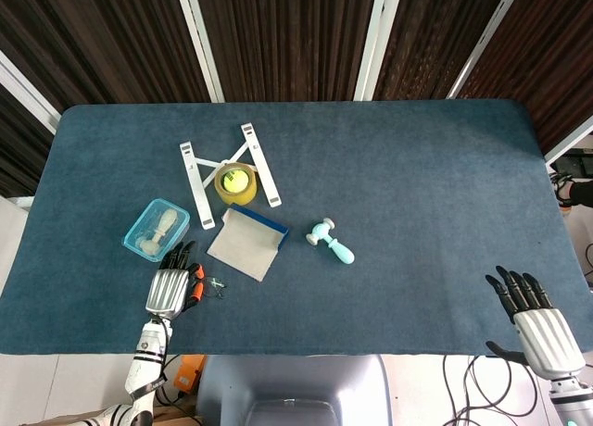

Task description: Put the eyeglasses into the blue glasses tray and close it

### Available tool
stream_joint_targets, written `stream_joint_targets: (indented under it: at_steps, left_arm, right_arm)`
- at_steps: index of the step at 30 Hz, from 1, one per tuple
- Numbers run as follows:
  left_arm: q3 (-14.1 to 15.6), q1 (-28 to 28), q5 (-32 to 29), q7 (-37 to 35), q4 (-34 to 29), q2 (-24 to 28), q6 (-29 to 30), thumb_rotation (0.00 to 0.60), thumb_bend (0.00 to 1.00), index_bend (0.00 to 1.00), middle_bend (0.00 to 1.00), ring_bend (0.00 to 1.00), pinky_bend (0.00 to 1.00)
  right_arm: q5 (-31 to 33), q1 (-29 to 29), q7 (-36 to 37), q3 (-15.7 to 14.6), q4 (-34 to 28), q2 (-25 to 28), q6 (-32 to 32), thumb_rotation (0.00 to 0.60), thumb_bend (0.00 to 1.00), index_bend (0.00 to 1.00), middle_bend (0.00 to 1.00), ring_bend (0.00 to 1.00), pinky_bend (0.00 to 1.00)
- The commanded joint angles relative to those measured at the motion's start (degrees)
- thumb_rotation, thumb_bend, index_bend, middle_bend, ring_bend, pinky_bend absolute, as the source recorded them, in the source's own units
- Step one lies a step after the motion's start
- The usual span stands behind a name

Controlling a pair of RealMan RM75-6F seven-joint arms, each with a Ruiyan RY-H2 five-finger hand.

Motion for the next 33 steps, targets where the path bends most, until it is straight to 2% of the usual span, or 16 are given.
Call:
stream_joint_targets:
  at_steps: [1,14,23,33]
  left_arm:
    - [-0.11,0.04,-0.05,-0.25,0.41,-0.06,0.26,0.6,0.38,0.63,0.09,0.02,0.13]
    - [0.08,0.59,1.83,-0.47,-0.48,1.14,3.62,0.6,0.42,0.75,0.15,0.05,0.13]
    - [0.17,0.59,4.28,-1.65,-1.84,2.38,6.16,0.6,0.42,0.76,0.16,0.06,0.13]
    - [-2.11,-3.66,5.38,2.53,-4.91,3.23,3.97,0.6,0.42,0.75,0.16,0.06,0.13]
  right_arm:
    - [-0.03,0.01,-0.03,-0.02,-0.02,0.01,-0.02,0.6,0.18,0.0,0.0,0.0,0.0]
    - [-0.12,0.03,-0.02,-0.14,-0.09,0.1,-0.04,0.6,0.18,0.0,0.0,0.0,0.0]
    - [-0.18,0.12,-0.39,-0.26,-0.2,0.06,-0.28,0.6,0.18,0.0,0.0,0.0,0.0]
    - [-0.23,0.07,0.02,-0.24,-0.22,0.18,-0.04,0.6,0.18,0.0,0.0,0.0,0.0]
